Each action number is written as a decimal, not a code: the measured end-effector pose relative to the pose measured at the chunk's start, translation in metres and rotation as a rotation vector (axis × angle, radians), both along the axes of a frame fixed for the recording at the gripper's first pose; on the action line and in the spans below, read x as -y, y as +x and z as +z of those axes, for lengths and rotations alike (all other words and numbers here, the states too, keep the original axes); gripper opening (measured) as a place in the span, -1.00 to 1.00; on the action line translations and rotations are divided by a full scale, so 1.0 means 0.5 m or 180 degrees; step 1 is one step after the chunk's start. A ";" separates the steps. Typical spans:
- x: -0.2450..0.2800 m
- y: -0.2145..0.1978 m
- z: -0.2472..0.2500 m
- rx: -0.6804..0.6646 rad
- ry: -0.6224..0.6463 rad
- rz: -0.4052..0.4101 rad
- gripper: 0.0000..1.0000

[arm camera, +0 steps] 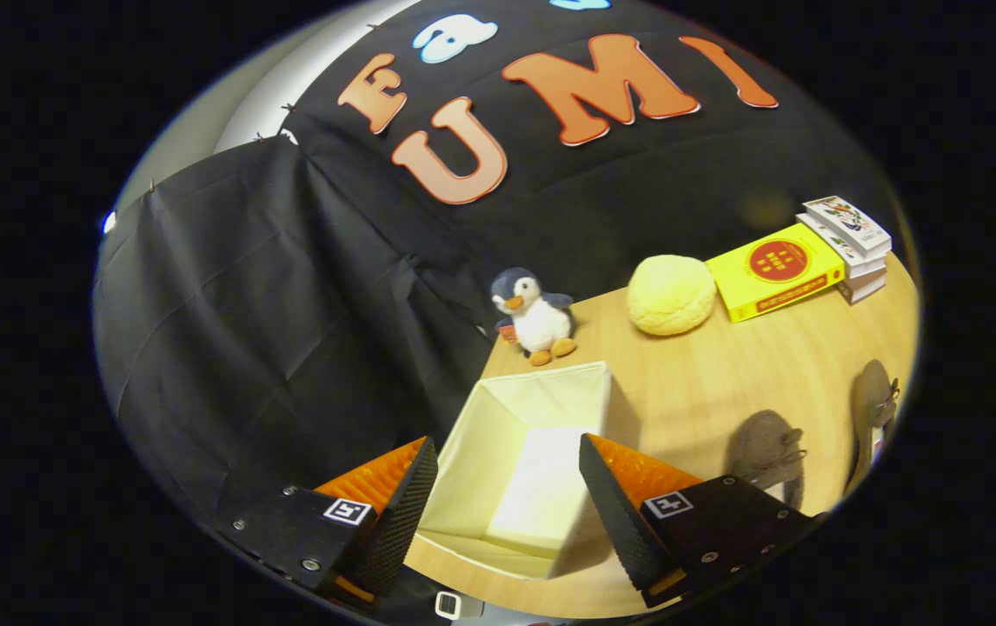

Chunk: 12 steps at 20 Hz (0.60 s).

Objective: Open the storage box then place both shoes into the box .Put the left shoe in first, then the right shoe, with the right side of both shoes facing outward in a uniform manner.

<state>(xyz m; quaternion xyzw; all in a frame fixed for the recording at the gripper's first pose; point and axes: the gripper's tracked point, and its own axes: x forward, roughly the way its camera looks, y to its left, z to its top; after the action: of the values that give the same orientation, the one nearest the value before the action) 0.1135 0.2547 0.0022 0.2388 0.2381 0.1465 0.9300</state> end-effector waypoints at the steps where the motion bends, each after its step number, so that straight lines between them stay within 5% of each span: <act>1: 0.036 -0.006 -0.012 -0.0009 -0.0058 -0.0081 0.96; 12: 0.307 -0.091 -0.155 -0.0163 -0.0911 -0.0570 0.96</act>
<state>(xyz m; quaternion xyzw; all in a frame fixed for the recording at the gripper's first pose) 0.0677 0.1014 -0.0752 0.1278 0.2580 0.0216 0.9574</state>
